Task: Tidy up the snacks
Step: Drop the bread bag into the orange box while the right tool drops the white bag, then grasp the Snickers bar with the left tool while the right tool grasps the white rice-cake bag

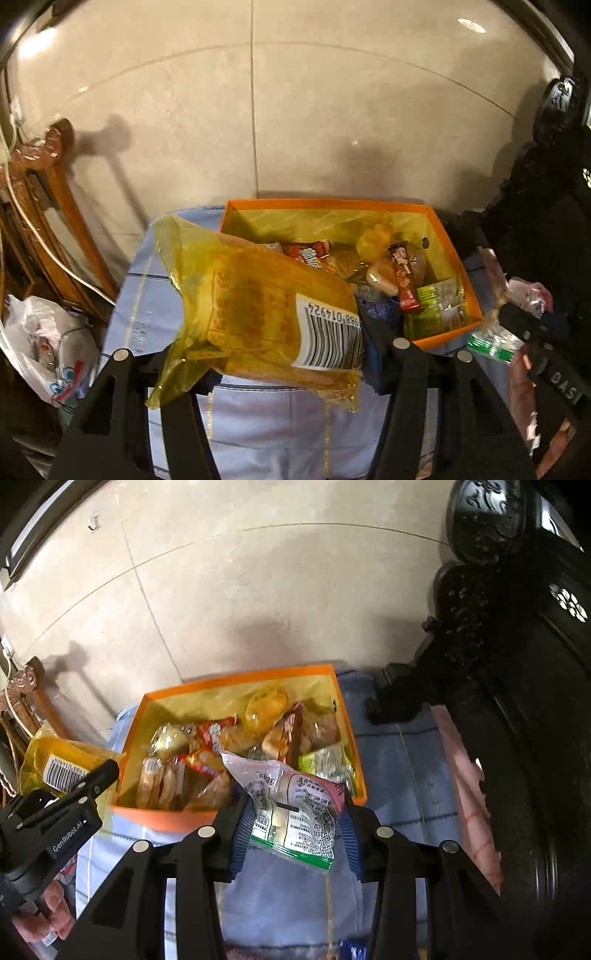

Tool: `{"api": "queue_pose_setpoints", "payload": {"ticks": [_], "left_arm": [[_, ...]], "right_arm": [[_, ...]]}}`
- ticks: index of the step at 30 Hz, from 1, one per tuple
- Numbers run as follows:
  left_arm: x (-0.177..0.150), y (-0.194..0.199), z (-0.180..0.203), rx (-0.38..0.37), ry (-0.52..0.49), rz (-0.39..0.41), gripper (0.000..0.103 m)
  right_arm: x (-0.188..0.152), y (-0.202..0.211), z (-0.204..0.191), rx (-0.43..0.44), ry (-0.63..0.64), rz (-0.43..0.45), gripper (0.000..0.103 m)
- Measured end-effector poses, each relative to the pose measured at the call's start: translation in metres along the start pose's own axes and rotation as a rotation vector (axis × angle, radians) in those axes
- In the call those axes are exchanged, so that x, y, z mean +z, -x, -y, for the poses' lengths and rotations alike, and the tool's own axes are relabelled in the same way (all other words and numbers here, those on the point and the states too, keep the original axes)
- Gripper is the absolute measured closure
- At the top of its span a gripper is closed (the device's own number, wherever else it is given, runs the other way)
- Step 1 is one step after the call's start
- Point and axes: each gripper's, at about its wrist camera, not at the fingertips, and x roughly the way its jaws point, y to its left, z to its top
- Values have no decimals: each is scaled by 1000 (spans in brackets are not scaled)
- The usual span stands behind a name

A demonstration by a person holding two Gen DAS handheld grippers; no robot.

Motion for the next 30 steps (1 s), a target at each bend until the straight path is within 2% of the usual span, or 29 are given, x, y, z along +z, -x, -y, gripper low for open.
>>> {"api": "queue_pose_setpoints", "payload": {"ticks": [5, 12, 18, 19, 20, 21, 22, 23, 26, 30], "left_arm": [[3, -18, 5, -11, -24, -18, 47], [13, -46, 9, -13, -27, -34, 47], [16, -59, 11, -3, -26, -46, 47], [17, -60, 11, -2, -29, -38, 46], [19, -60, 12, 6, -35, -21, 42], [20, -60, 12, -4, -41, -9, 33], [21, -61, 12, -16, -45, -8, 14], [20, -62, 9, 4, -36, -13, 4], [9, -51, 0, -37, -34, 34, 4], [-12, -44, -2, -74, -57, -4, 4]], "right_arm": [[23, -21, -5, -6, 20, -10, 60], [31, -54, -8, 1, 22, -49, 60], [39, -66, -8, 12, 3, -57, 59], [42, -68, -6, 44, -25, -43, 52], [44, -71, -4, 57, -40, -44, 40], [45, -74, -2, 50, -45, -59, 6], [44, -74, 1, 22, -54, -54, 4], [43, -72, 5, 22, -54, -44, 4], [35, -62, 20, 0, -50, -50, 4], [8, -41, 41, -22, -37, -73, 4]]}}
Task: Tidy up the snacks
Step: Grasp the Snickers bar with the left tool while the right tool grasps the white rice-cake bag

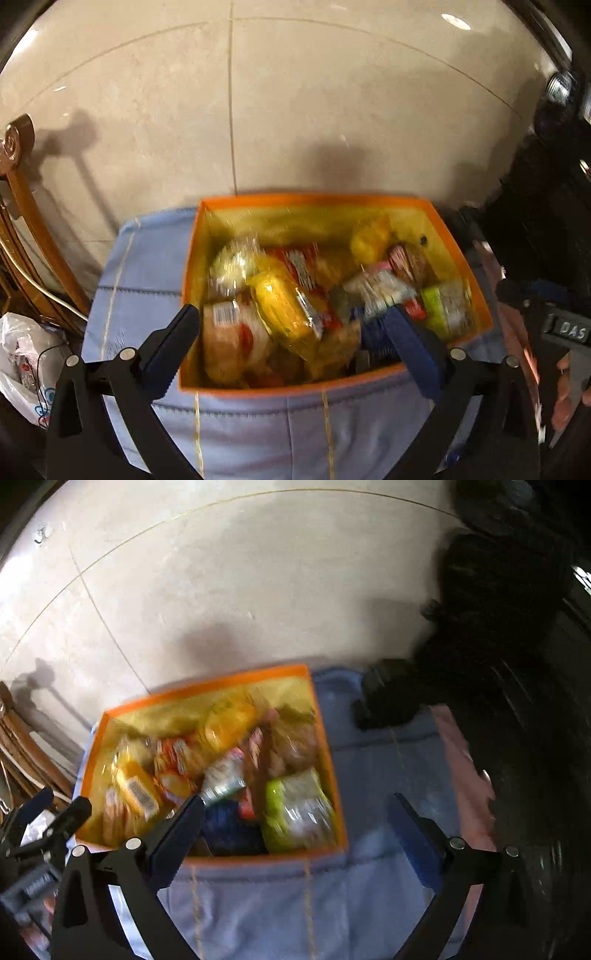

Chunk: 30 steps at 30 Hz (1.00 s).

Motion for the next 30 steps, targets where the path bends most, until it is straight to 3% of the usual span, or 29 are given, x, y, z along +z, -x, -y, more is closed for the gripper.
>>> {"api": "queue_pose_setpoints", "payload": {"ticks": [3, 8, 11, 15, 18, 21, 24, 26, 30], "left_arm": [[-22, 6, 9, -13, -70, -7, 4], [-82, 7, 18, -172, -74, -86, 4], [-121, 5, 32, -182, -171, -112, 4], [-170, 10, 53, -168, -318, -115, 4], [-195, 14, 54, -120, -312, -107, 4], [-217, 10, 43, -154, -212, -130, 4], [-233, 2, 42, -123, -175, -133, 4], [-240, 3, 49, -93, -219, -90, 4], [-246, 6, 65, -68, -318, -57, 4]], "right_arm": [[-29, 12, 11, -37, 24, -28, 4], [-102, 25, 17, 40, -17, -157, 4], [-148, 27, 11, 87, -37, -213, 4], [-193, 10, -2, 88, -25, -285, 4], [-213, -6, -2, 112, -77, -303, 4], [-229, -30, 8, 214, -240, -387, 4], [-239, -39, 3, 163, -178, -362, 4], [-243, -47, 6, 143, -157, -353, 4], [-241, -52, 24, 16, -131, -311, 4]]}}
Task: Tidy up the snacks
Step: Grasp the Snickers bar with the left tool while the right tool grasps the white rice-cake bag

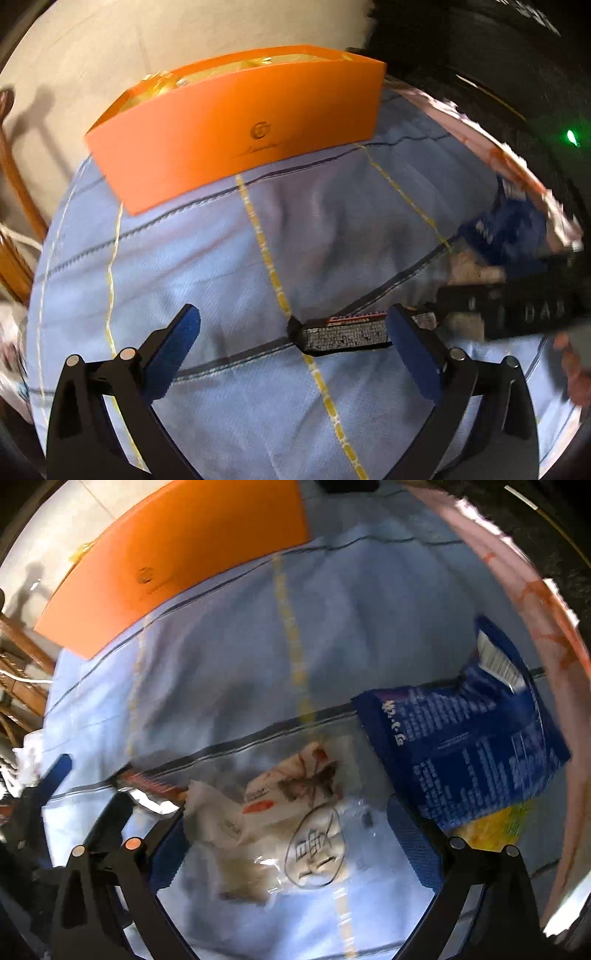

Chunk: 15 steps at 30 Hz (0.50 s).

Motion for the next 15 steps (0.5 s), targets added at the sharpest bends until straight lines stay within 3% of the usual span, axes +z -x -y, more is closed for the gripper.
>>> {"api": "queue_pose_setpoints", "payload": {"ticks": [3, 7, 10, 13, 15], "left_arm": [[1, 3, 12, 27, -84, 37, 4], [5, -5, 36, 0, -263, 67, 4], [-1, -9, 48, -30, -403, 105, 4], [4, -13, 44, -84, -404, 93, 4], [7, -20, 34, -156, -339, 66, 4]], "right_arm": [[6, 2, 9, -91, 13, 40, 4], [6, -10, 13, 0, -12, -25, 3], [1, -14, 0, -67, 55, -7, 3], [-5, -18, -9, -81, 57, -2, 3], [-1, -17, -6, -51, 22, -7, 3]]}}
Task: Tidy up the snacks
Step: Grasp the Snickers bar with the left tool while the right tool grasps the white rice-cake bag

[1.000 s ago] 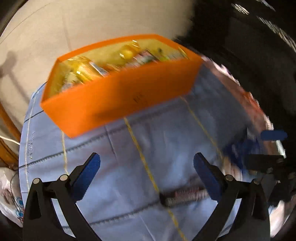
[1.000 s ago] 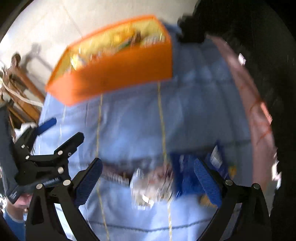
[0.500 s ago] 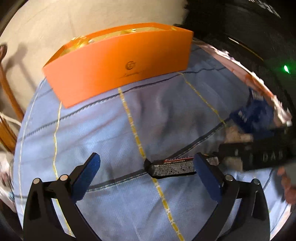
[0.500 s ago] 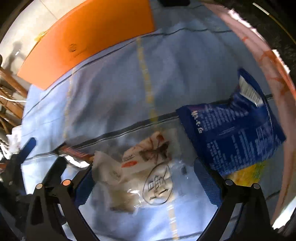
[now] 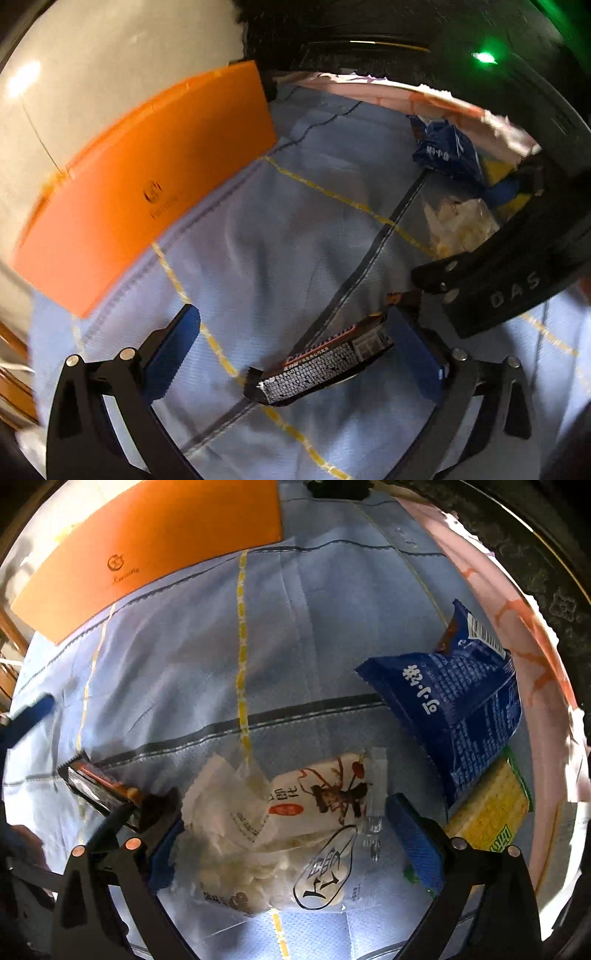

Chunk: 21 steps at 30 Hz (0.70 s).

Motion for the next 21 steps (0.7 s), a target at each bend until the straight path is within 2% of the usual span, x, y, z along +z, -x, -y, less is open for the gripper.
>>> {"api": "queue_pose_setpoints", "payload": {"ticks": [1, 3, 4, 5, 7, 8, 10, 11, 14, 17, 19, 21], "left_arm": [[-3, 0, -4, -24, 34, -1, 4], [-11, 4, -13, -168, 101, -38, 4], [-16, 9, -14, -222, 107, -27, 4], [-21, 16, -11, -219, 75, 8, 4], [-27, 16, 0, -195, -80, 15, 4], [-28, 12, 11, -160, -235, 7, 4], [-31, 7, 21, -128, -416, 7, 4], [-28, 9, 23, -146, -488, 28, 4], [-18, 4, 24, -143, -608, 27, 4], [-11, -1, 16, -237, -623, 28, 4], [-9, -4, 12, -286, -591, 27, 4], [-9, -8, 5, -334, -527, -4, 9]], "right_arm": [[3, 1, 4, 30, -29, -6, 3], [6, 3, 13, 89, -92, -16, 3], [6, 3, 15, 104, -104, -17, 4], [7, 3, 16, 112, -105, -19, 4], [9, 3, 15, 102, -89, -26, 3], [10, 2, 14, 94, -79, -28, 3], [6, 1, 11, 80, -69, -24, 3], [6, 0, 10, 77, -67, -21, 3], [3, -5, -1, 79, -75, -17, 3], [2, 2, 9, 88, -88, -12, 3], [2, 1, 13, 93, -99, -11, 3], [0, 2, 15, 98, -100, -14, 3]]}}
